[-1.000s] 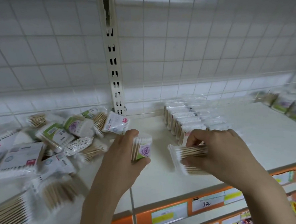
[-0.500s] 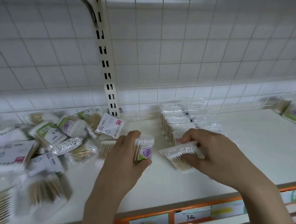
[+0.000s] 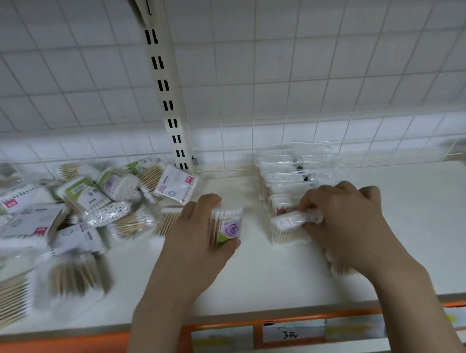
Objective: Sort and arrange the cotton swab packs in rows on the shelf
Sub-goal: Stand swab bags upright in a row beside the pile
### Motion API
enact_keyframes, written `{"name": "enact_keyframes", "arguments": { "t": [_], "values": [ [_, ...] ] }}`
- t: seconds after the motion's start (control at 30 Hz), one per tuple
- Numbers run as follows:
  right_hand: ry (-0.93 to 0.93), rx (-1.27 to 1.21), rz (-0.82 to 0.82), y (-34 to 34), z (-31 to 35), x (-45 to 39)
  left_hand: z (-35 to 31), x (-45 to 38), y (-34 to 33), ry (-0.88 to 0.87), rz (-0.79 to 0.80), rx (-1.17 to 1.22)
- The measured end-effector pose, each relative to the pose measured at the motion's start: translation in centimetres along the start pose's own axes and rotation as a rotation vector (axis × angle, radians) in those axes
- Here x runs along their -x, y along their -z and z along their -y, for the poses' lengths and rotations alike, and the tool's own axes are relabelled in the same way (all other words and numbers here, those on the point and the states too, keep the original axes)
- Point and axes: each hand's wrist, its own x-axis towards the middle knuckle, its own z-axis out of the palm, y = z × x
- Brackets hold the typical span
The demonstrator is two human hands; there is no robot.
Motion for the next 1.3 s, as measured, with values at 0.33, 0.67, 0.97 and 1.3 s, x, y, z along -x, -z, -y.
{"name": "enact_keyframes", "arguments": {
  "t": [0.33, 0.67, 0.97, 1.3],
  "values": [
    [0.032, -0.047, -0.023, -0.3, -1.2, -1.1, -1.3, 0.2, -1.1, 0.051, -0.067, -0.017],
    [0.097, -0.087, 0.007, -0.6, -1.9, -1.5, -3.6, 1.1, -2.9, 0.069, -0.138, -0.035],
    [0.125, -0.213, 0.014, 0.3, -2.1, -0.8, -4.5, 1.7, -2.4, -0.008, -0.195, -0.012],
    [0.106, -0.16, 0.07, 0.4, -0.8, -0.3, -3.7, 0.9, -1.7, -0.101, -0.184, 0.088]
  ]
}}
